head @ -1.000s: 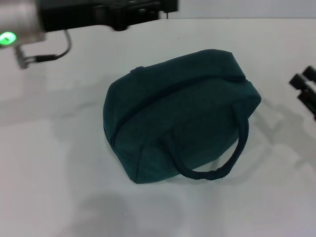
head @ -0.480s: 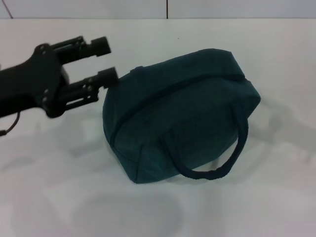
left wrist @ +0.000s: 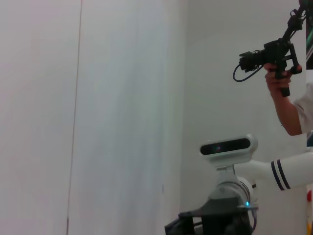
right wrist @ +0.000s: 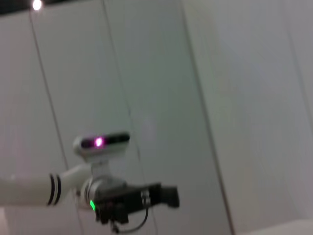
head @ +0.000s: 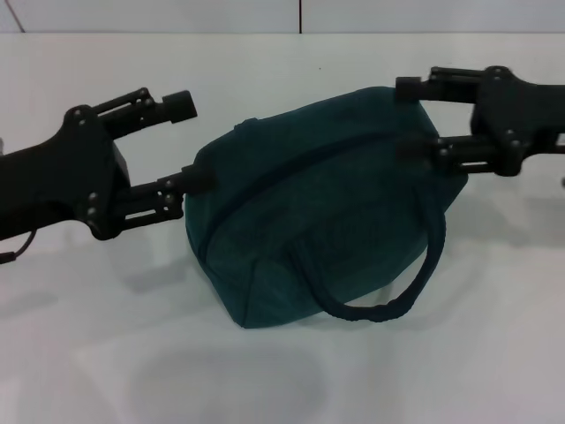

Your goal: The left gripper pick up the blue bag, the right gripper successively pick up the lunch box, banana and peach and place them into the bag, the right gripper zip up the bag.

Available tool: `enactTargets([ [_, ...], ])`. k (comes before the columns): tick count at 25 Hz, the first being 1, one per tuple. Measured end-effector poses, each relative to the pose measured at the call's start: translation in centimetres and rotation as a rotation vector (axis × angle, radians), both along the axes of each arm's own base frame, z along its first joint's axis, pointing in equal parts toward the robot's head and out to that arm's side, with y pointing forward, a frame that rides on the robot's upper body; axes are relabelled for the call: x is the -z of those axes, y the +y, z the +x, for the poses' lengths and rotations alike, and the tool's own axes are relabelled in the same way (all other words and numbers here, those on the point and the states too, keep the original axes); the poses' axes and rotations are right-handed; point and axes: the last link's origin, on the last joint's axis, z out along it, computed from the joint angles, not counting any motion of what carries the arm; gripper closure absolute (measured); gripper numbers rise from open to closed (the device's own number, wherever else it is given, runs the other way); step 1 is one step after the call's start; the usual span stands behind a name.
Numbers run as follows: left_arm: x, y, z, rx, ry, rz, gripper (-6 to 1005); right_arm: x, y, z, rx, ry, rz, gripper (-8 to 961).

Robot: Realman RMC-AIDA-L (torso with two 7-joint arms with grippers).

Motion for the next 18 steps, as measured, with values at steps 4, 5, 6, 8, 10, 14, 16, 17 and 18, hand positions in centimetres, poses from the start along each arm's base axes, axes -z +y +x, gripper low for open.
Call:
enactTargets([
  [4, 0.5, 0.2, -0.1, -0.018, 0.003, 0.019, 271, 0.5, 0.2, -0.6, -0.013, -0.015, 0.002, 183],
  [5, 0.6, 0.3, -0.2, -0.026, 0.003, 0.018, 260, 0.7, 0.2, -0.7, -0.017, -0.02, -0.002, 183],
  [6, 0.7, 0.3, -0.2, -0.031, 0.002, 0.014, 249, 0.8, 0.2, -0.8, -0.019, -0.025, -0.007, 183],
  [8, 1.0, 0.6, -0.3, -0.04, -0.003, -0.006, 217, 1.0, 0.1, -0.8, -0.017, -0.038, -0.024, 183],
  [10, 1.3, 0.9, -0.4, -0.046, 0.001, -0.03, 175, 1.4, 0.0, -0.7, -0.009, -0.059, -0.045, 183],
  [14, 1.5, 1.4, -0.3, -0.065, 0.033, -0.099, 154, 1.9, -0.1, -0.5, 0.004, -0.102, -0.077, 183],
  [16, 1.5, 1.7, -0.2, -0.068, 0.043, -0.117, 154, 2.0, -0.1, -0.4, 0.011, -0.115, -0.086, 183],
  [17, 1.5, 1.7, -0.2, -0.068, 0.044, -0.12, 154, 2.1, -0.1, -0.4, 0.014, -0.121, -0.091, 183],
  [18, 1.5, 1.8, -0.2, -0.07, 0.045, -0.12, 154, 2.1, -0.1, -0.4, 0.015, -0.123, -0.092, 183],
])
